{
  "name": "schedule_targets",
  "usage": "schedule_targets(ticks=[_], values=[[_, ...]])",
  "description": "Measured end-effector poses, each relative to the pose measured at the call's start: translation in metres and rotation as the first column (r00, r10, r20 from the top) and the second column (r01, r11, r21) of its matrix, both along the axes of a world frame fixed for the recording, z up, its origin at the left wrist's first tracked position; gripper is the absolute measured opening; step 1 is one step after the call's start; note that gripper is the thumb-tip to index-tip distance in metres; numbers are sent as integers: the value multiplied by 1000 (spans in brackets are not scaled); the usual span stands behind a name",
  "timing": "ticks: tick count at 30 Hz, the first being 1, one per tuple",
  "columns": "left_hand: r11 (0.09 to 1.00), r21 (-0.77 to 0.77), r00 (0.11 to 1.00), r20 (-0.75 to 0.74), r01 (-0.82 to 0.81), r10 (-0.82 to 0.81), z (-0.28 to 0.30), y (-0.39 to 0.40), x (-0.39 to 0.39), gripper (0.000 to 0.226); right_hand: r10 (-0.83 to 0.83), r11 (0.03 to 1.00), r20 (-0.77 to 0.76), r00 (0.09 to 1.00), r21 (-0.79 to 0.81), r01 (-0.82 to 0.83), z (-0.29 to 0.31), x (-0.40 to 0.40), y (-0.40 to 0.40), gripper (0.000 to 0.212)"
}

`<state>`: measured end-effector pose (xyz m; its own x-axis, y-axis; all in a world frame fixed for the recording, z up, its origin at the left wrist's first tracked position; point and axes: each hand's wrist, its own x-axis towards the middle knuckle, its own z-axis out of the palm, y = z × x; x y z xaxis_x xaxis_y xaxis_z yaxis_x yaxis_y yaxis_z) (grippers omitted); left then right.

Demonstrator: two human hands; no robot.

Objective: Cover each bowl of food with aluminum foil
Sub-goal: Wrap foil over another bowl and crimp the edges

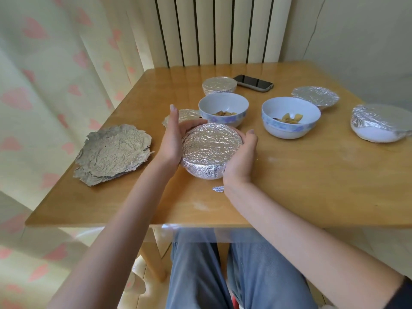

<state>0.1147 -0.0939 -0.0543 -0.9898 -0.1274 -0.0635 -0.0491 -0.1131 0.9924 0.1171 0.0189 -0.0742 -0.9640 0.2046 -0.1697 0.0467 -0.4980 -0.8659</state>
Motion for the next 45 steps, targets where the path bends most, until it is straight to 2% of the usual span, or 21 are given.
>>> schedule_targets(ticks=[2, 4, 5, 7, 8, 10, 12, 14, 17, 23, 26, 28, 29, 31, 34, 36, 37, 39, 41, 43, 45], values=[[995, -12, 995, -8, -104, 104, -5, 3, 6, 78, 146, 989, 20, 989, -23, -145, 5, -6, 9, 54], [993, -23, 993, -18, -115, 114, -6, 1, 11, 78, 260, 964, 18, 965, 43, -261, 9, -13, 23, 61], [995, -27, 995, -16, -97, 96, -6, -4, 12, 79, 270, 954, 27, 962, 124, -271, 9, -16, 29, 64], [993, -69, 995, -42, -91, 88, -3, -14, 9, 81, 154, 955, 37, 987, 250, -158, 5, -21, 38, 65], [990, -98, 993, -73, -101, 94, -1, -18, 8, 80, 84, 961, 33, 996, 262, -90, 3, -21, 39, 64], [986, -154, 990, -129, -67, 47, 3, -17, 4, 77, 78, 977, 32, 996, 198, -83, 4, -14, 31, 60], [972, -232, 990, -121, 35, -65, 4, -10, 1, 76, 127, 982, 24, 992, 138, -129, 3, -7, 16, 56], [963, -257, 991, -73, 87, -109, 6, -4, 0, 74, 104, 979, 33, 994, 170, -108, 4, -4, 6, 55], [968, -248, 998, -25, 41, -49, 8, -1, 0, 71, 110, 980, 33, 993, 160, -114, 7, -8, 7, 54], [948, -291, 991, -37, -132, 127, -3, 0, 6, 80, 293, 927, 22, 956, 240, -290, 8, -20, 20, 68], [919, -394, 1000, -12, -23, 20, 1, -3, 15, 80, 426, 865, -37, 904, 310, -395, 9, -23, 32, 69], [888, -452, 990, -60, 90, -131, 11, -9, 25, 64, 430, 847, -63, 901, 374, -378, 7, -24, 48, 65], [857, -498, 977, -81, 130, -195, 18, -13, 30, 59, 387, 847, -77, 919, 424, -322, 7, -23, 59, 55], [697, -689, 947, -49, 198, -317, 31, -26, 35, 79, 336, 815, -117, 934, 533, -227, 4, -24, 84, 29], [312, -889, 875, 172, 336, -453, 55, -18, 30, 100, 486, 640, -98, 869, 716, -277, 1, -18, 109, 40], [87, -923, 829, 292, 375, -477, 65, 3, 21, 105, 563, 529, -73, 823, 797, -291, 2, -12, 113, 43], [8, -926, 816, 329, 378, -474, 68, 13, 16, 105, 589, 494, -58, 806, 815, -302, 2, -10, 113, 43], [-89, -911, 803, 399, 403, -444, 69, 25, 7, 105, 624, 460, -31, 781, 822, -335, 1, -7, 110, 43], [-143, -879, 786, 472, 455, -399, 67, 27, 1, 106, 630, 485, -45, 775, 802, -348, -1, -5, 106, 42], [-180, -861, 778, 507, 476, -370, 64, 27, -2, 105, 625, 542, -85, 776, 763, -353, -2, -3, 102, 39], [-178, -860, 777, 510, 479, -371, 63, 28, -3, 101, 624, 577, -104, 774, 729, -368, -1, -1, 100, 39]])
